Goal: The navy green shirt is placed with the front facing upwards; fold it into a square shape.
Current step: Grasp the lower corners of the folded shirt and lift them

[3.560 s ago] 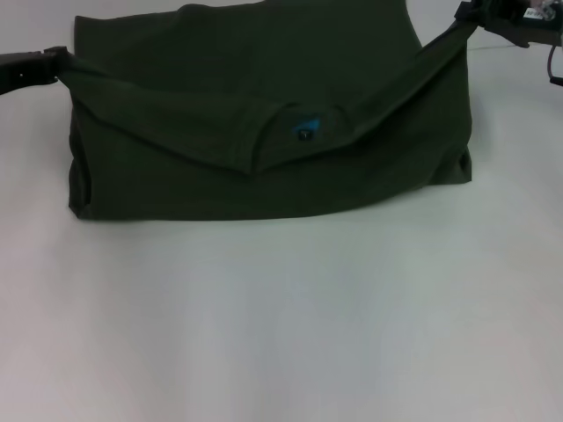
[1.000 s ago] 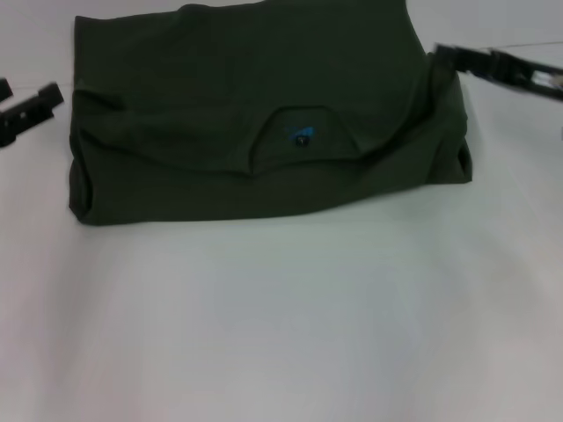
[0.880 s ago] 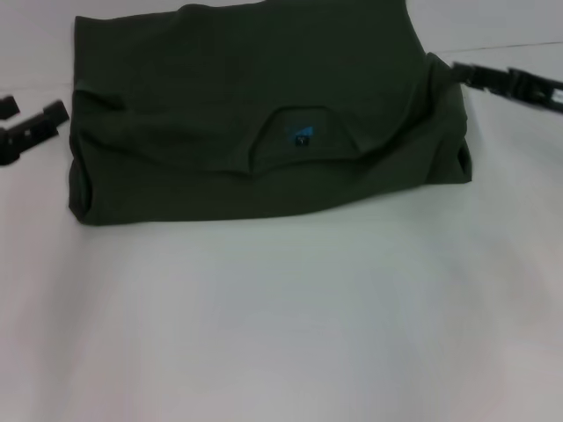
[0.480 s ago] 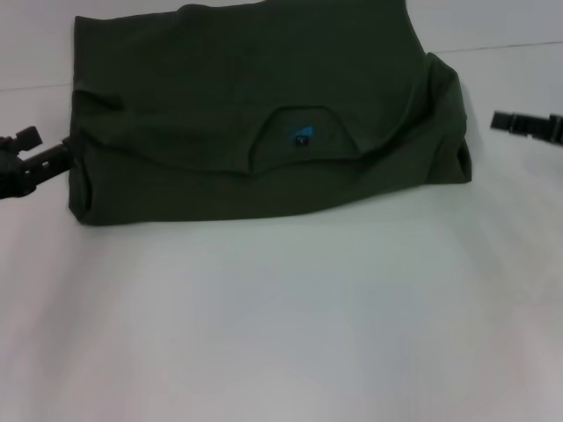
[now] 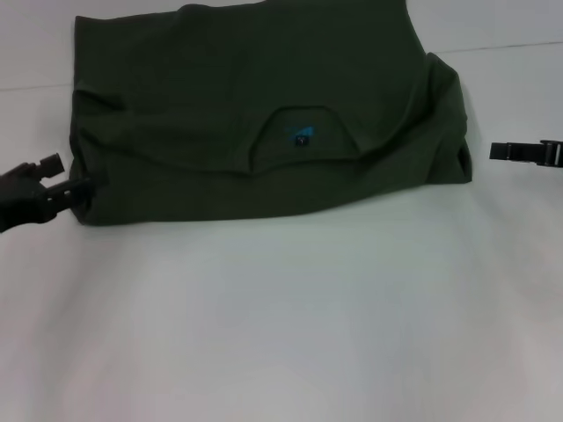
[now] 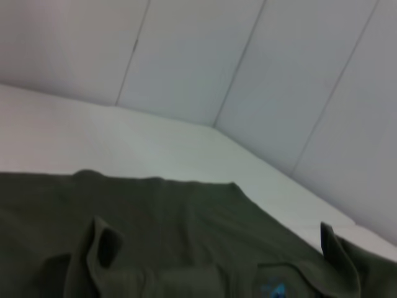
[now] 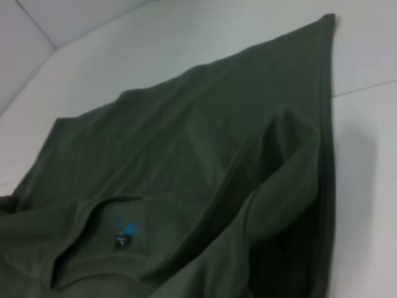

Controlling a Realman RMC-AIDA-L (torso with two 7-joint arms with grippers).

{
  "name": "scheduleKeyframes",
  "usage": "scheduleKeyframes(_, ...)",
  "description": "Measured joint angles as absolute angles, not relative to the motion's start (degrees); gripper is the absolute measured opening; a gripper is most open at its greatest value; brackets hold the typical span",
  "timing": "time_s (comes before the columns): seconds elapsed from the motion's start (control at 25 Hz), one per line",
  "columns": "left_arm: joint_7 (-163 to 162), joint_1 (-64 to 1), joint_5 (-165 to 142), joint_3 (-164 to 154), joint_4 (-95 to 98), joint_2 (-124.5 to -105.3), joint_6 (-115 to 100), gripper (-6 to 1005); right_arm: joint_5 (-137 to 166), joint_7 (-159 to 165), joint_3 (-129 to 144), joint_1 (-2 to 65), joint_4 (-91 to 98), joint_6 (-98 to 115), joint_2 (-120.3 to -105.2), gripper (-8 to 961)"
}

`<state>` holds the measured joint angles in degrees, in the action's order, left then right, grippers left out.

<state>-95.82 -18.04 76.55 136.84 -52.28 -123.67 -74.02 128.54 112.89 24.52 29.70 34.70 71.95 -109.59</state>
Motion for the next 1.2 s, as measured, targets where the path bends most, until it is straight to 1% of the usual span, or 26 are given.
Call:
scheduleKeyframes(0.24, -95.7, -18.2, 76.3, 137.0, -51.3, -123.66, -73.5, 910, 129.4, 112.8, 27.4, 31.9, 34.3, 67.3, -110.73, 548)
scheduleKeyframes(0.28, -95.7, -18.2, 76.2, 137.1, -51.3, -123.66, -73.5, 910, 129.4, 112.8, 27.4, 31.9, 34.3, 67.3, -110.73, 544)
scheduleKeyframes(0.56, -95.7, -18.1, 76.2, 137.4, -51.1, -123.66, -72.8, 911, 129.5, 112.9, 34.0, 33.2, 34.0, 61.8, -112.27, 513)
scheduleKeyframes(0.72, -95.7, -18.3, 76.2, 137.4, -50.9, -123.66, -72.5, 911, 129.5, 112.9, 35.3, 33.7, 33.5, 59.9, -112.56, 495)
scheduleKeyframes(0.84, -95.6, -18.5, 76.2, 137.4, -50.7, -123.69, -72.0, 910, 129.5, 112.9, 35.3, 34.2, 32.8, 59.2, -112.40, 500)
scheduleKeyframes(0.96, -95.4, -19.1, 76.2, 137.4, -49.8, -123.73, -71.7, 910, 129.6, 112.5, 35.4, 34.8, 32.7, 58.9, -112.57, 506)
scheduleKeyframes(1.04, -95.4, -19.4, 76.2, 137.3, -49.3, -123.74, -71.4, 910, 129.6, 112.3, 35.5, 35.2, 32.7, 58.9, -112.75, 613)
scheduleKeyframes(1.2, -95.3, -19.8, 76.2, 137.2, -48.8, -123.75, -71.2, 911, 129.6, 112.3, 36.1, 35.9, 32.6, 59.6, -112.98, 608)
